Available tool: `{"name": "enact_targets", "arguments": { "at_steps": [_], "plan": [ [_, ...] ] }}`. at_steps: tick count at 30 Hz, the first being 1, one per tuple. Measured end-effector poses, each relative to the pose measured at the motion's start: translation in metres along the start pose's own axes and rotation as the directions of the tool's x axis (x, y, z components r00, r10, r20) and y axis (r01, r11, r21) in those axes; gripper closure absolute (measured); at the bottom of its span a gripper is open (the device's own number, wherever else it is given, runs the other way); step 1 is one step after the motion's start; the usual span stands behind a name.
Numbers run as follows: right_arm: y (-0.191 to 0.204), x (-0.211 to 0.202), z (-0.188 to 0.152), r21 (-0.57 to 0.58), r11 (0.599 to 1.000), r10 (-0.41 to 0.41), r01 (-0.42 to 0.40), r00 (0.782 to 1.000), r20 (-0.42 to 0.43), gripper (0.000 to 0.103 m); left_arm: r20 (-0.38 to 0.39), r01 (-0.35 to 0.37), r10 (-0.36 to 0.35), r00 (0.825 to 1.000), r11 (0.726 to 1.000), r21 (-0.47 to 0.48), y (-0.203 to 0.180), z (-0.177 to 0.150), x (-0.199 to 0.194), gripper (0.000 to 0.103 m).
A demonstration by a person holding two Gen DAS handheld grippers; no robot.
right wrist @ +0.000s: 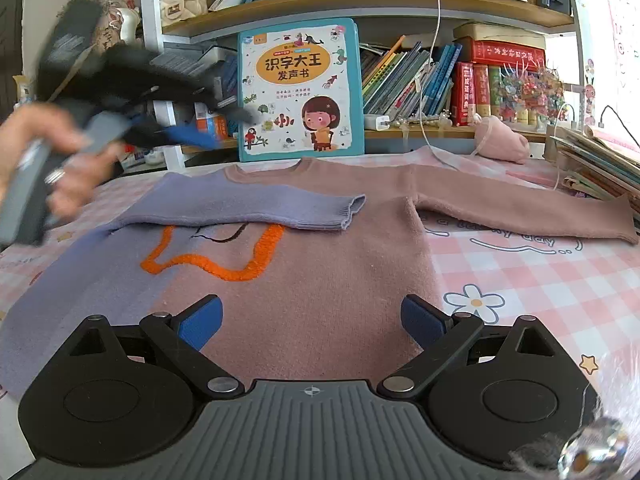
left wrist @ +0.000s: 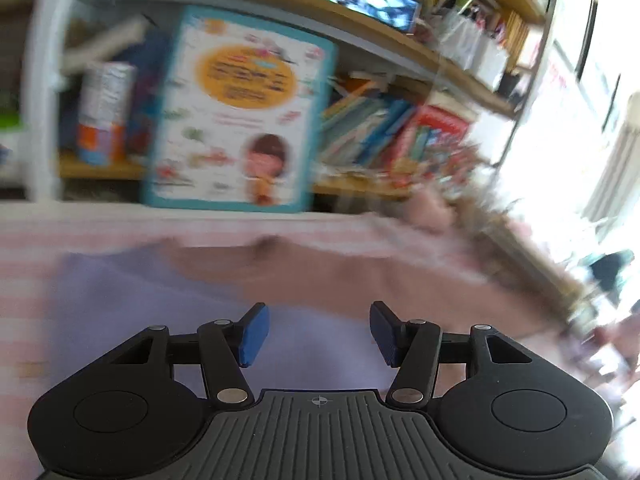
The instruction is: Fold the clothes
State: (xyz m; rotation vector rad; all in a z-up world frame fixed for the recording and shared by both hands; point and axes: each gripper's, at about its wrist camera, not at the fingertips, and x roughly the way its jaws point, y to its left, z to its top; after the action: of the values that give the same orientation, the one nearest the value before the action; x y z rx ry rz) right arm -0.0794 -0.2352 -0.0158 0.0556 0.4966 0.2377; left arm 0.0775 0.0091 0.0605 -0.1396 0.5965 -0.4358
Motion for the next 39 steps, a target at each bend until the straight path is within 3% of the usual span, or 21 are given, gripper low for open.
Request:
{"name": "enact_targets", "arguments": {
  "at_steps": [6,13,15,18,24,26,28,29,31,34,39],
  "plan": [
    [0.004,0.002,0.000,-0.027,0.999,-0.025,0.025,1.000,-0.010,0.007,0.025,-0.155,0.155,0.988,0.988,-0.019,0.054,-0.043,-0.064,0.047],
    [0.004,-0.006,-0.001,-0.061,0.996,-0.065,0.064,0.998,-0.018,0.007,0.010,-0.281,0.281,0.960,0.960,-0.013,0.084,-0.102,-0.110,0.045],
    [0.000,-0.015,0.000,-0.080,0.992,-0.099,0.098,0.995,-0.019,0.007,0.004,-0.292,0.292,0.956,0.956,-0.018,0.089,-0.113,-0.116,0.045],
    [-0.012,-0.031,0.000,-0.077,0.985,-0.158,0.156,0.987,-0.019,0.007,-0.025,-0.238,0.236,0.971,0.968,-0.079,0.100,-0.125,-0.121,0.044],
    [-0.046,-0.059,-0.009,-0.019,0.973,-0.230,0.229,0.972,-0.055,0.011,-0.003,-0.205,0.205,0.979,0.977,-0.066,0.099,-0.132,-0.123,0.045],
    [-0.050,-0.061,-0.013,-0.008,0.974,-0.227,0.227,0.971,-0.072,0.021,0.000,-0.203,0.204,0.979,0.978,-0.036,0.093,-0.134,-0.121,0.046],
    [-0.053,-0.059,-0.017,0.007,0.976,-0.215,0.217,0.972,-0.094,0.042,0.006,-0.191,0.191,0.982,0.981,-0.028,0.090,-0.136,-0.120,0.049],
    [-0.054,-0.056,-0.018,0.019,0.978,-0.203,0.206,0.974,-0.105,0.047,0.010,-0.177,0.178,0.984,0.983,-0.038,0.090,-0.137,-0.120,0.053],
    [-0.055,-0.052,-0.020,0.044,0.982,-0.176,0.182,0.977,-0.119,0.067,0.011,-0.138,0.140,0.990,0.985,-0.102,0.097,-0.136,-0.121,0.078],
    [-0.053,-0.048,-0.023,0.050,0.985,-0.159,0.166,0.980,-0.116,0.078,0.006,-0.134,0.136,0.991,0.985,-0.110,0.099,-0.138,-0.120,0.095],
    [-0.042,-0.044,-0.022,0.011,0.990,-0.136,0.138,0.984,-0.116,0.095,0.014,-0.117,0.120,0.993,0.987,-0.110,0.099,-0.139,-0.123,0.098]
  ]
}}
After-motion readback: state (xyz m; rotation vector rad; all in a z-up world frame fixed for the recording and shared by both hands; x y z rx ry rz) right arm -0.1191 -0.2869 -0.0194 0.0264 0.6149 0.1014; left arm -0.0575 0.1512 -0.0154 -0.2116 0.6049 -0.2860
